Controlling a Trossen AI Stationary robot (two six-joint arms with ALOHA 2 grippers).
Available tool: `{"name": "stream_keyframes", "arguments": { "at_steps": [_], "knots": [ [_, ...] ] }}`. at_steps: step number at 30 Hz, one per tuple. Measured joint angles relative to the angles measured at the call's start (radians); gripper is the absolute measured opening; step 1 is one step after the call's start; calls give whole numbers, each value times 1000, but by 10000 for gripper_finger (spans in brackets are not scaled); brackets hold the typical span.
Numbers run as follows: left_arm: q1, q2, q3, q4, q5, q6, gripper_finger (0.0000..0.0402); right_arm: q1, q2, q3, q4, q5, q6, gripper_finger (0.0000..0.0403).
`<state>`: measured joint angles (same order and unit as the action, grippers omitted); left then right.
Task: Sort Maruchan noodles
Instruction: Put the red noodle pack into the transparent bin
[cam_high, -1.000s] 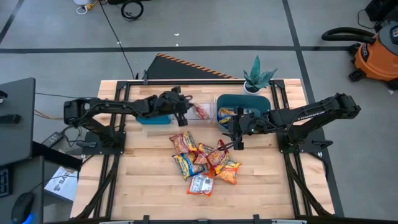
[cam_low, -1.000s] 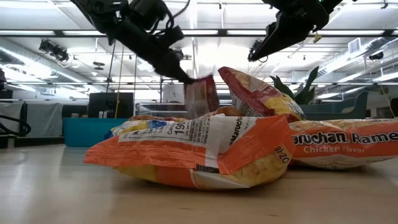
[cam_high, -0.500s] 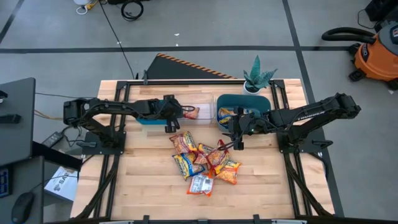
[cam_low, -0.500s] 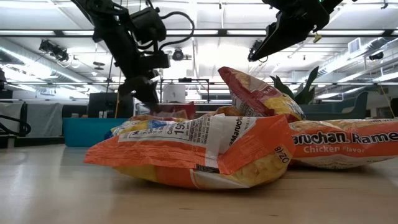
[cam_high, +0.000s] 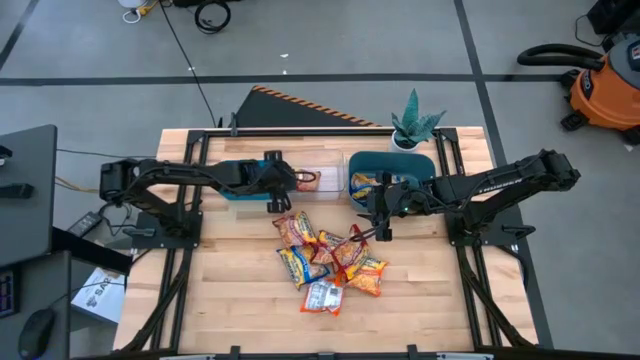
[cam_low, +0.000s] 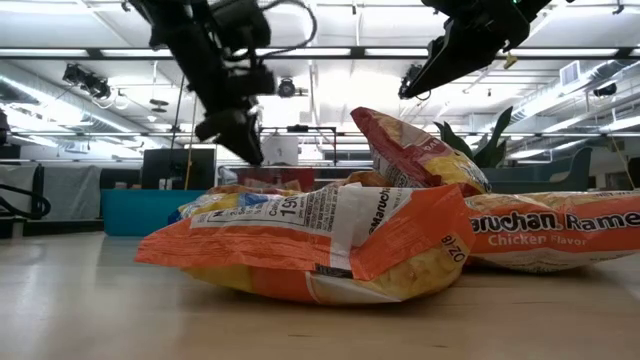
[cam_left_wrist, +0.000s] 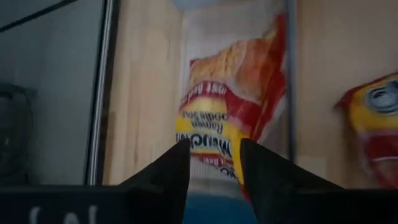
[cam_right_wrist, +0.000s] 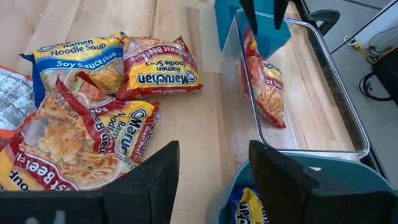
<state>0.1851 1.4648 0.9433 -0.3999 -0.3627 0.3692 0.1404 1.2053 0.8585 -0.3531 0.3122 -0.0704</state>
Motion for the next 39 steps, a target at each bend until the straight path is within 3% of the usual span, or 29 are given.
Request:
{"name": "stream_keyframes", "arguments": {
  "at_steps": [9, 21, 31, 39],
  "knots": [
    [-93, -7, 112, -214, 25, -145, 153, 0, 0, 0, -9, 0, 10, 199],
    [-286, -8, 128, -559, 28, -447, 153, 0, 0, 0, 1, 0, 9, 199],
    [-460, -8, 128, -588, 84, -606, 153, 0, 0, 0, 1, 0, 14, 199],
    [-515, -8, 128, -571, 83, -643, 153, 0, 0, 0, 12, 0, 14, 199]
  ]
}}
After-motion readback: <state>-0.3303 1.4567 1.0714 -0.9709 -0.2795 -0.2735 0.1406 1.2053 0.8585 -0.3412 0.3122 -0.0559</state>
